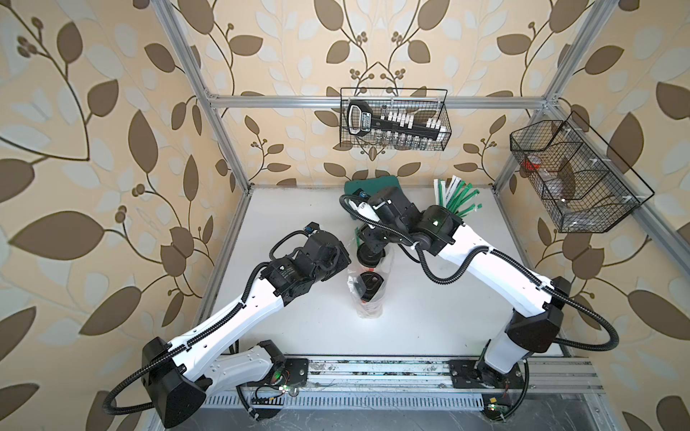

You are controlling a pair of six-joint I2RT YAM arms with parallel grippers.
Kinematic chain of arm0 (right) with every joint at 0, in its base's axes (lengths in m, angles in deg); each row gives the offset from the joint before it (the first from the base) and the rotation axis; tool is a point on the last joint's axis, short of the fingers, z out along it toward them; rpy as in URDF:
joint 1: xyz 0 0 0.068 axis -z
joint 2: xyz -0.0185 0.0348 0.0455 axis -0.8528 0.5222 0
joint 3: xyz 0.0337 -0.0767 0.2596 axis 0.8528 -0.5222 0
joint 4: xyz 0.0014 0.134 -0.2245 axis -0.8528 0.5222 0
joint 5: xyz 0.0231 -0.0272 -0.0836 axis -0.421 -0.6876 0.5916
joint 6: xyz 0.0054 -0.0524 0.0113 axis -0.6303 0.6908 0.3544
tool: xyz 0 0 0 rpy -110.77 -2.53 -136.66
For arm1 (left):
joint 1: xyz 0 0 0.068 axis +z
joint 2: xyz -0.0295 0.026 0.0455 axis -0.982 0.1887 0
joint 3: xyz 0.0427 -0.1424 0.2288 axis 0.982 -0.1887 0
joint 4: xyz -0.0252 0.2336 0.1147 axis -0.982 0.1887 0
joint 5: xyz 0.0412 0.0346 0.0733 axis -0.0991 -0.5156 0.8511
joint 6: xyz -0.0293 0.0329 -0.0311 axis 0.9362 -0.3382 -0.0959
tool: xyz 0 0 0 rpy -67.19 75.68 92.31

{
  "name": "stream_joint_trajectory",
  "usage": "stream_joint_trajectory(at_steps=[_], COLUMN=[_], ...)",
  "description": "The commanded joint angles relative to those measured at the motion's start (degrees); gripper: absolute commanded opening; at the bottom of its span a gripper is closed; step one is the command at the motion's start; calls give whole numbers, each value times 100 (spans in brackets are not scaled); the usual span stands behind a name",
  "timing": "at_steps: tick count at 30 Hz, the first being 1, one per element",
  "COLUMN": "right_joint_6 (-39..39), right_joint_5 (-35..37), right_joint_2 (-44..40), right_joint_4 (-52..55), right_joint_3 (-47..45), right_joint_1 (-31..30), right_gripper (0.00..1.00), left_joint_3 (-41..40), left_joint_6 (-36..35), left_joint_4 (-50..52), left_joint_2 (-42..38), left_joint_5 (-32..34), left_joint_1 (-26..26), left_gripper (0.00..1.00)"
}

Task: Pack milk tea into plastic carrier bags
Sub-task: Place the straw in the plastic carrier bag.

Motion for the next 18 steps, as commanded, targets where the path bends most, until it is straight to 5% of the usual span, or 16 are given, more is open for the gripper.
stream_joint_trajectory(at_steps=[1,6,13,18], right_joint_6=[-348,-830,-1065,-1115], right_joint_5=[-200,-697,-993,-681], right_joint_2=[-375,-334,-56,44], right_joint_4=[-424,-1086,-1298,-1305], right_joint_3=[-313,-445,-612,-788], right_joint_1=[27,31,0,3], right_gripper=[48,36,33,11], left_joint_3=[75,40,84,93], left_joint_6=[55,91,72,74], left_joint_4=[-9,-8,67,54], left_joint_2=[-52,-69,-111,-122], left_joint_5=[101,110,147,132], left_joint_1=[74,83,90,109], left_gripper=[0,0,0,0])
